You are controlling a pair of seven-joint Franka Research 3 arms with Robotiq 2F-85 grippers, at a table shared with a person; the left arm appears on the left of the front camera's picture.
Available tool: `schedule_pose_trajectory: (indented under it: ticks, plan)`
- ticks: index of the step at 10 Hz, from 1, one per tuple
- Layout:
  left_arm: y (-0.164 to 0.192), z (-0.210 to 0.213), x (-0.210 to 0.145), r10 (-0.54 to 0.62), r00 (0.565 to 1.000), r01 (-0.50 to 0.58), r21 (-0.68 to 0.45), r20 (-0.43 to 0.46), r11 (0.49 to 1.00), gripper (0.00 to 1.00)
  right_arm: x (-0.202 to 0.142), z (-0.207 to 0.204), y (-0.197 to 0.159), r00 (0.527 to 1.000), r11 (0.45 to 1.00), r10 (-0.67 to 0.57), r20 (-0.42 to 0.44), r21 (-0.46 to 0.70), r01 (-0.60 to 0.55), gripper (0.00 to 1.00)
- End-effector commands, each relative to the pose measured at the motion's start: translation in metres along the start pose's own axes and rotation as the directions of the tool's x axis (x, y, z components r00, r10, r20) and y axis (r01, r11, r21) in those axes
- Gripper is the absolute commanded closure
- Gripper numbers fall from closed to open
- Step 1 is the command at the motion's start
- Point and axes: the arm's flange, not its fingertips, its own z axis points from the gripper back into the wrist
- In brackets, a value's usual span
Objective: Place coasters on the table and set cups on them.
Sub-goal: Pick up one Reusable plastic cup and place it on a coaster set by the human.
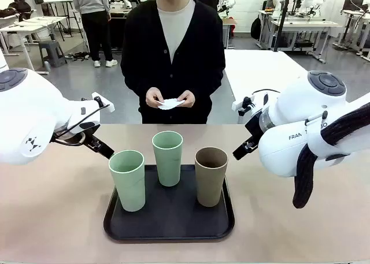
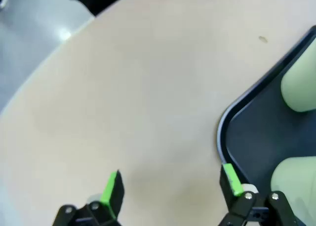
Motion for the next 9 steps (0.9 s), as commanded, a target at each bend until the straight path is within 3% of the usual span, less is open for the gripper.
schedule_pose_trajectory:
  ticks: [1, 9]
  plan:
    - [0.0000, 0.0000, 0.0000, 0.000, 1.000, 0.000, 0.000, 0.000, 1.000, 0.00, 0.0000, 0.0000, 0.0000, 1.000, 1.000, 0.000, 0.000, 0.000, 0.000, 0.00]
    - [0.0000, 0.0000, 0.0000, 0.000, 1.000, 0.000, 0.000, 0.000, 1.000, 0.00, 0.0000, 0.0000, 0.0000, 1.000, 1.000, 0.000, 0.000, 0.000, 0.000, 0.00]
